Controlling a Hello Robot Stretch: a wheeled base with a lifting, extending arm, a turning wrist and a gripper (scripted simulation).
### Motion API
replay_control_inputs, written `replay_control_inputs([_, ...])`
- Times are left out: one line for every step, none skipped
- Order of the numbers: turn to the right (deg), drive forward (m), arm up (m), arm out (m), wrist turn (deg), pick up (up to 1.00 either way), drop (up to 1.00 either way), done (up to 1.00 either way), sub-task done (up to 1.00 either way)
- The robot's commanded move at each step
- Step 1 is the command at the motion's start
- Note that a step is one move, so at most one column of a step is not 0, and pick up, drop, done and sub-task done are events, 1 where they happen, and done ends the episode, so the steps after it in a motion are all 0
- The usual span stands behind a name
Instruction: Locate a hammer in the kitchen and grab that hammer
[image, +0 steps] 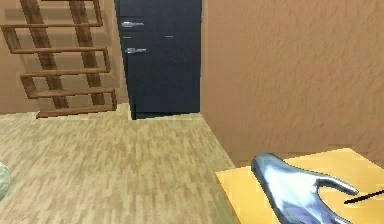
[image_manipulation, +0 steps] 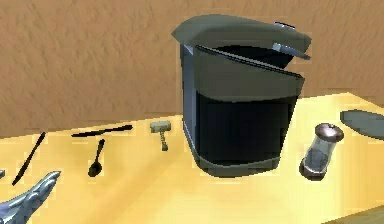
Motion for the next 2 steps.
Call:
replay_control_inputs([0.0, 0.0, 0.5, 0.0, 0.0, 0.0, 0.0, 0.0, 0.0])
replay_control_inputs([0.0, 0.0, 0.38, 0.0, 0.0, 0.0, 0.0, 0.0, 0.0])
